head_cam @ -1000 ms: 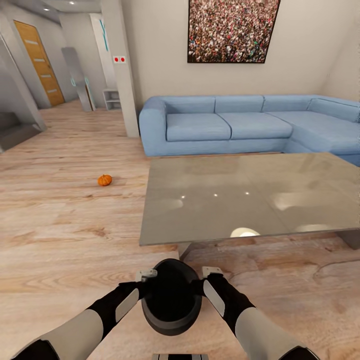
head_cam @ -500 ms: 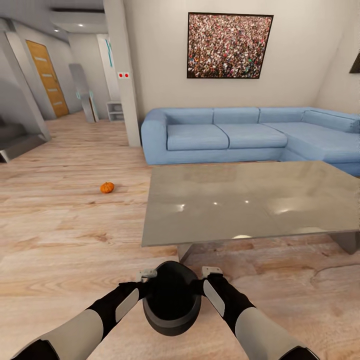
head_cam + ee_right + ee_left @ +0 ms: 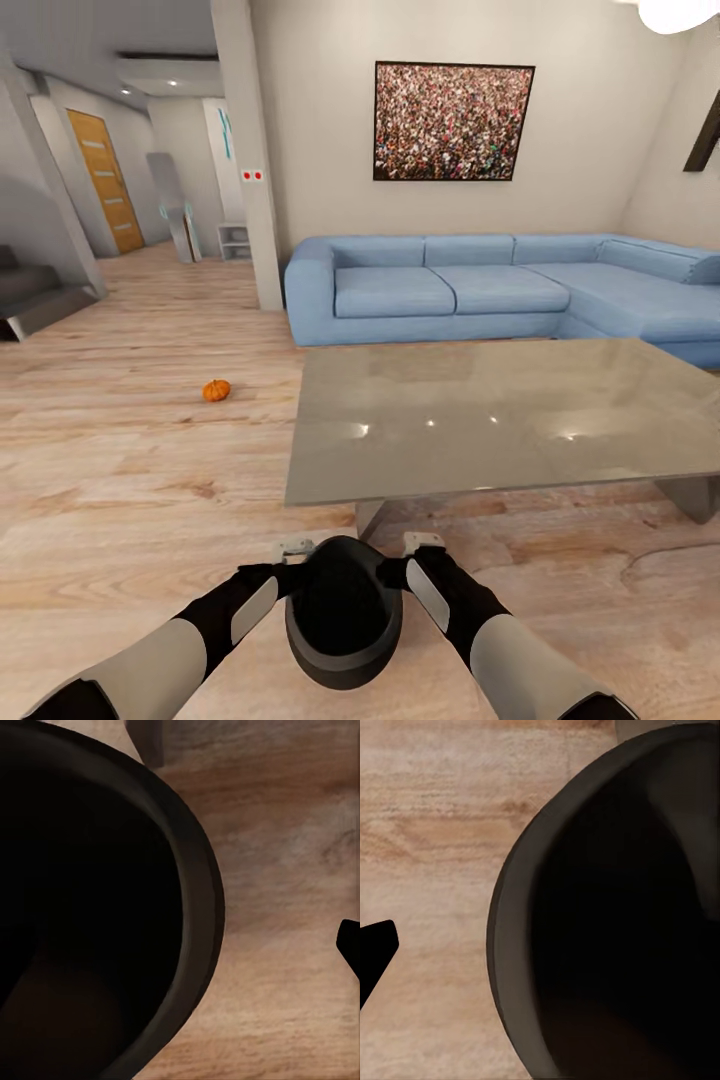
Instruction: Place each of the two pumpkins and all three candles from the living room inside a cabinet in the living room (use any cabinet), then make sure every cabinet is closed, and position the cauldron so it is next to a table in the living room.
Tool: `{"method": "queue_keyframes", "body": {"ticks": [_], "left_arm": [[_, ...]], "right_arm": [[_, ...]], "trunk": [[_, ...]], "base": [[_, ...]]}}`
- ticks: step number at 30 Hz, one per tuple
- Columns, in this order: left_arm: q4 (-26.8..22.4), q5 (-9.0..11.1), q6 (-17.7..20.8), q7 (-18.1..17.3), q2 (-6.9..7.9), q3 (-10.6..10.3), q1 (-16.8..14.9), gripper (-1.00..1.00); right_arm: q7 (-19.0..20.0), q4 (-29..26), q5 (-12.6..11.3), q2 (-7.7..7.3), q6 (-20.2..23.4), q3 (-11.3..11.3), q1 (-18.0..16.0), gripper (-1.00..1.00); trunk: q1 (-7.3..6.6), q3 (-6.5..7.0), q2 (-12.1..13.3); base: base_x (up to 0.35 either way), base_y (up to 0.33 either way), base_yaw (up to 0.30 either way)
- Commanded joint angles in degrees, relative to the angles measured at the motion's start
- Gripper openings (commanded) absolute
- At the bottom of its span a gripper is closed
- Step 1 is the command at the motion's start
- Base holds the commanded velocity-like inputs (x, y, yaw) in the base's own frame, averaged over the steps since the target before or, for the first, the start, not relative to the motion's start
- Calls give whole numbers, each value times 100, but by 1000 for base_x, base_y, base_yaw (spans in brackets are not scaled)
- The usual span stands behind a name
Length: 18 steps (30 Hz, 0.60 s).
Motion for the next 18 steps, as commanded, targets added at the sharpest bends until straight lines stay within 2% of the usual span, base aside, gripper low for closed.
{"method": "queue_keyframes", "body": {"ticks": [1, 8, 18], "left_arm": [[-13, 60, 12, 48, 6, -48, -4, 100], [-21, 60, 11, 55, 6, -49, -4, 100], [-19, 60, 13, 51, 6, -56, -4, 100]], "right_arm": [[-49, -7, -48, 0, 16, 19, -3, 100], [-49, -10, -48, 0, 16, 19, -3, 100], [-49, -10, -48, 0, 16, 19, -3, 100]], "trunk": [[-24, 13, 39], [-177, 139, 320], [-397, 318, 721]], "base": [[0, 0, 0], [-115, 0, 0], [-15, 0, 0]]}}
